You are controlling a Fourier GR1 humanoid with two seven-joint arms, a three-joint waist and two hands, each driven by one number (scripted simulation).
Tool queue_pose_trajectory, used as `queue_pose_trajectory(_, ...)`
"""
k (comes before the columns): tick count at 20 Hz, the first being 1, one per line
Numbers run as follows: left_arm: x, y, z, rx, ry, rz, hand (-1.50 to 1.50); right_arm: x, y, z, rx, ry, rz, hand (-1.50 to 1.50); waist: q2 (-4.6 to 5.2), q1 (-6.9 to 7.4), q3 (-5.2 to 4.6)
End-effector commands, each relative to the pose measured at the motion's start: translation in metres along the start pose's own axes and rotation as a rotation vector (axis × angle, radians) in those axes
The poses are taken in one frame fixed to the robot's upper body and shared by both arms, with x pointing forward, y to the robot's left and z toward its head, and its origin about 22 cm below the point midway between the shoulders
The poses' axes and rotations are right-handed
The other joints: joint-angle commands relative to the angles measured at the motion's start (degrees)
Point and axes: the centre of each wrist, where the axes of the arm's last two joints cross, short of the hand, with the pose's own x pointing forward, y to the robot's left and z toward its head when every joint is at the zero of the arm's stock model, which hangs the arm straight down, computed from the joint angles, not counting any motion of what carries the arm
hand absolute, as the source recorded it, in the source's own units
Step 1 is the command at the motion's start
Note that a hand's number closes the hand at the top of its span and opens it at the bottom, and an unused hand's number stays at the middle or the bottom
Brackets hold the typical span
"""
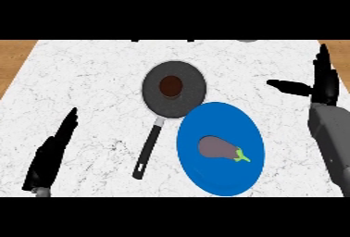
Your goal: Pick the cupcake from the plate and place it in the pan
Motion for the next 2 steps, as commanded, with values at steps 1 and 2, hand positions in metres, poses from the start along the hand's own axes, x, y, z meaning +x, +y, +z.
queue_pose_trajectory(1, -0.003, 0.011, 0.015, -0.003, -0.015, -0.001, 0.0, -0.021, -0.044, 0.01, 0.031, -0.017, -0.001, -1.5, -0.06, 0.08, 0.0)
queue_pose_trajectory(2, -0.009, -0.006, 0.017, -0.013, 0.001, 0.007, 0.0, -0.001, -0.059, -0.006, 0.044, -0.009, 0.026, -1.5, -0.03, 0.11, -0.01)
